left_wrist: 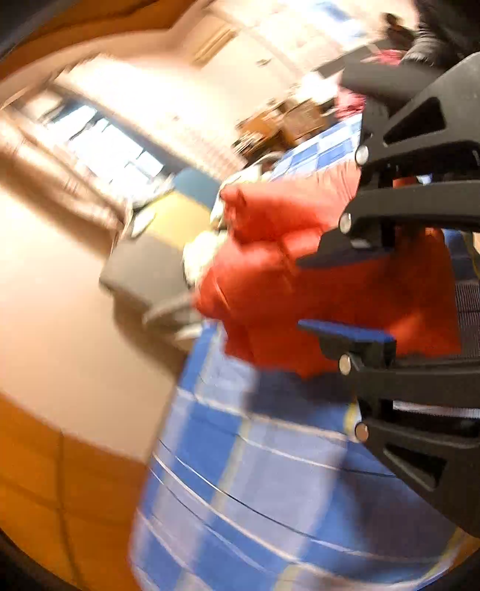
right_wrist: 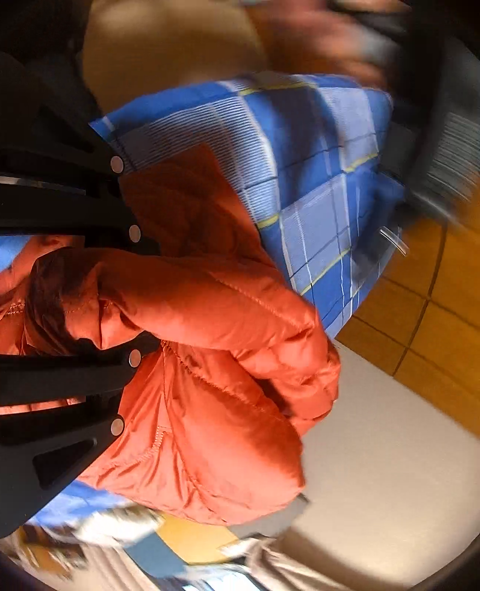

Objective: Fold large clothes

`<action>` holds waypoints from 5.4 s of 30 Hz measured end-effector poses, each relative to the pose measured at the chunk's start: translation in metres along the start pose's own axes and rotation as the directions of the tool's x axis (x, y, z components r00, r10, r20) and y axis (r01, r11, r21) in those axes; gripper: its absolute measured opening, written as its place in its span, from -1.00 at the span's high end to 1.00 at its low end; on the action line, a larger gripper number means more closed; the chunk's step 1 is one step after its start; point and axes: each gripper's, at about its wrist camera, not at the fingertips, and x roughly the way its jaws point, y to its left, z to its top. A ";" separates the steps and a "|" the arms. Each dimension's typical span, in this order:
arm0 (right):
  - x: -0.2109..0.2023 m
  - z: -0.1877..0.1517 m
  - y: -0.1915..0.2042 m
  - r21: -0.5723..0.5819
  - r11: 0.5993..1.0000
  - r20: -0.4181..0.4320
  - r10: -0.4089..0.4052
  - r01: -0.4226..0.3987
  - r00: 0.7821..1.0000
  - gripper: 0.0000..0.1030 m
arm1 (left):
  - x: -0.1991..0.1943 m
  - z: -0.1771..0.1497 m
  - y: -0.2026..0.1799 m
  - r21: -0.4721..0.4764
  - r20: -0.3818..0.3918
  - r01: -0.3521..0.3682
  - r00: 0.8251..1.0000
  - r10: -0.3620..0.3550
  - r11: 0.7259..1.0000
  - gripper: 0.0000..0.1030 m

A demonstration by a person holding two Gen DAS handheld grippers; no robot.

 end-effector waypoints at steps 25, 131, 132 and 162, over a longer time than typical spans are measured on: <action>-0.066 -0.013 -0.022 0.099 0.947 0.242 0.275 -0.306 0.930 -0.43 | 0.104 0.052 -0.088 0.252 -0.326 0.040 0.944 0.046 0.967 0.83; 0.049 -0.130 -0.239 0.820 0.329 0.306 0.439 -0.468 0.845 -0.94 | 0.044 -0.060 -0.025 0.022 0.003 -0.598 0.801 0.598 0.801 -0.50; 0.050 -0.135 -0.239 0.825 0.314 0.312 0.442 -0.470 0.841 -0.94 | 0.045 -0.060 -0.023 0.026 -0.012 -0.596 0.803 0.596 0.803 -0.54; 0.130 -0.133 -0.205 0.688 0.046 0.512 0.676 -0.724 0.530 -0.83 | 0.078 -0.070 0.067 -0.182 -0.080 -0.059 0.996 0.045 0.981 0.06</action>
